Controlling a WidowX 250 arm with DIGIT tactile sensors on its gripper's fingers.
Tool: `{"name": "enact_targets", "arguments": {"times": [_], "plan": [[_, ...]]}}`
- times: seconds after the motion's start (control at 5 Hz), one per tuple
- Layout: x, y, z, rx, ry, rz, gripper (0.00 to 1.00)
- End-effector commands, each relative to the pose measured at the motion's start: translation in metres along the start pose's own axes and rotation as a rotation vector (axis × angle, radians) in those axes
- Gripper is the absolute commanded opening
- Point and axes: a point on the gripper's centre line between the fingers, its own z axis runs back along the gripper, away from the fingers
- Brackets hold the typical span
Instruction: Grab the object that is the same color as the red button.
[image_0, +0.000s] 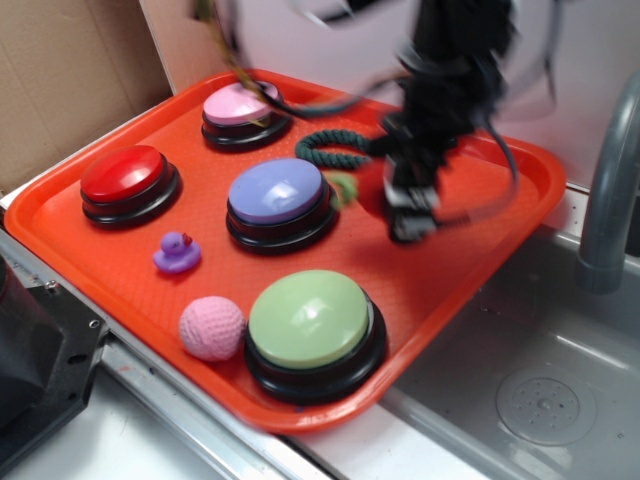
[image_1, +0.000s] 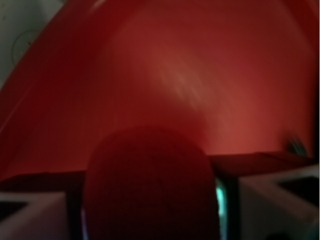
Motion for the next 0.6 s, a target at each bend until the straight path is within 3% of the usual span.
{"name": "enact_targets", "arguments": {"times": [0.0,0.2,0.4], "plan": [[-0.077,0.015,0.106,0.061,-0.043,0.467,0.00],[-0.104,0.020,0.122,0.042,-0.026,0.627,0.00],[-0.119,0.022,0.124,-0.008,-0.053,0.711,0.00]]}}
